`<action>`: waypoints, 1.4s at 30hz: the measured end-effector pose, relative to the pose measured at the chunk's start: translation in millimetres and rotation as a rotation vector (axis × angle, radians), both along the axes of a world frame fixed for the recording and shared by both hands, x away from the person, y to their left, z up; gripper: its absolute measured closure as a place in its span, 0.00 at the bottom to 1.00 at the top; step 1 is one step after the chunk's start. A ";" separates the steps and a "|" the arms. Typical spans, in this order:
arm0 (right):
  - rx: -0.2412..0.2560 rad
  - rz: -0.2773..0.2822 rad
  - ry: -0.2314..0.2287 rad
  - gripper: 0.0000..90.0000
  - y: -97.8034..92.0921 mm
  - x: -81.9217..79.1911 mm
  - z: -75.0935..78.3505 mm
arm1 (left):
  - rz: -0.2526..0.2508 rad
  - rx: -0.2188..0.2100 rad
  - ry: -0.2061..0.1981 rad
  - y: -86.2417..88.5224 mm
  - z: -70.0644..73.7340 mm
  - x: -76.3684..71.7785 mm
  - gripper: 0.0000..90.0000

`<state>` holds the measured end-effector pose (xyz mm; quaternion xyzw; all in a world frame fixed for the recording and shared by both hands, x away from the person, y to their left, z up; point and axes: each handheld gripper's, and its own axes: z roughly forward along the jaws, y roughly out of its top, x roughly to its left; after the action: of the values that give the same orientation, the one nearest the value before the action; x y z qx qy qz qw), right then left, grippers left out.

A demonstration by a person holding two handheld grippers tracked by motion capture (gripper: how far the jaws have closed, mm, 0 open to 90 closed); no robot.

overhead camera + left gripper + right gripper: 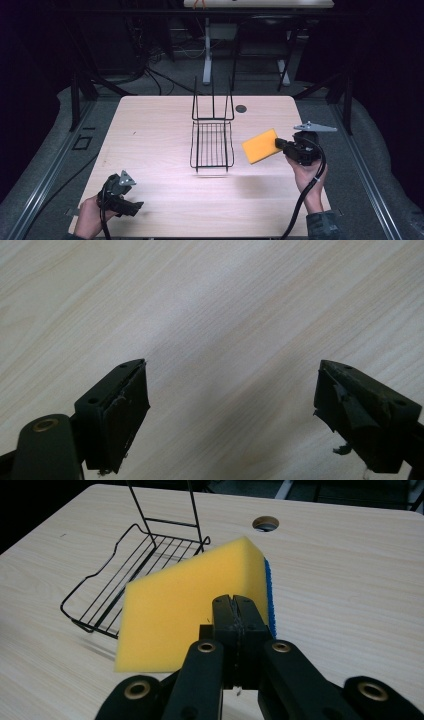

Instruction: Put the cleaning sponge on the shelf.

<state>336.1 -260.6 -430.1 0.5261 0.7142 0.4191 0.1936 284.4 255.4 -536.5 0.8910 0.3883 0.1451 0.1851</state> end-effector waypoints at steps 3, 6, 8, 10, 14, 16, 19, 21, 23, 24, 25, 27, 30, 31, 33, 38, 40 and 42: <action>-0.002 0.005 -0.010 1.00 1.6 -1.1 3.0 | 0.000 0.000 -0.001 0.1 0.2 0.1 0.16; 0.001 0.010 -0.017 1.00 3.7 -1.9 5.2 | 0.001 -0.001 -0.004 0.4 0.7 -0.5 0.16; 0.001 0.016 -0.024 1.00 5.8 -2.3 7.7 | 0.003 -0.005 -0.005 0.5 0.5 -0.2 0.16; -0.007 0.024 -0.035 1.00 9.2 -4.1 10.9 | 0.002 -0.004 -0.005 1.0 0.9 -0.3 0.16; -0.009 0.027 -0.042 1.00 10.8 -5.2 14.3 | 0.001 -0.007 -0.005 2.2 0.8 -0.2 0.16; -0.014 0.030 -0.042 1.00 12.8 -5.4 14.2 | 0.003 -0.008 -0.004 2.5 0.8 -0.1 0.16; -0.013 0.031 -0.039 1.00 14.6 -6.5 13.6 | 0.000 -0.010 -0.004 2.3 0.9 -0.3 0.16; -0.013 0.034 -0.042 1.00 16.4 -6.5 13.9 | -0.004 -0.005 -0.008 1.7 1.0 -1.0 0.16; -0.003 0.037 -0.043 1.00 18.0 -6.4 14.5 | -0.004 -0.004 -0.007 1.4 1.0 -1.3 0.16; -0.003 0.037 -0.043 1.00 18.0 -6.4 14.5 | -0.004 -0.005 -0.008 1.4 1.1 -1.2 0.16; -0.004 0.042 -0.045 1.00 20.4 -6.1 16.0 | -0.004 -0.007 -0.009 1.4 1.3 -1.3 0.16; 0.004 0.047 -0.052 1.00 22.6 -5.6 17.0 | -0.005 -0.007 -0.008 1.7 1.6 -1.3 0.16; 0.008 0.054 -0.053 1.00 25.6 -4.6 18.3 | -0.006 -0.008 -0.009 1.8 1.4 -1.2 0.16; 0.008 0.054 -0.053 1.00 25.6 -4.6 18.3 | -0.006 -0.010 -0.009 1.9 1.4 -1.2 0.16; 0.014 0.057 -0.060 1.00 28.1 -3.3 19.5 | -0.004 -0.012 -0.010 1.9 1.4 -1.0 0.16; 0.016 0.068 -0.060 1.00 33.1 -0.4 20.8 | -0.006 -0.007 -0.006 1.7 1.1 -0.8 0.16; 0.019 0.070 -0.056 1.00 35.4 1.1 20.5 | -0.009 -0.006 -0.004 1.0 0.7 -0.9 0.16; 0.018 0.073 -0.058 1.00 35.9 1.8 20.1 | -0.009 -0.004 -0.008 0.9 1.2 -1.3 0.16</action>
<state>337.9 -224.6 -410.0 0.4890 0.7234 0.4472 0.1940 283.1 256.3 -535.3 0.8918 0.3839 0.1470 0.1888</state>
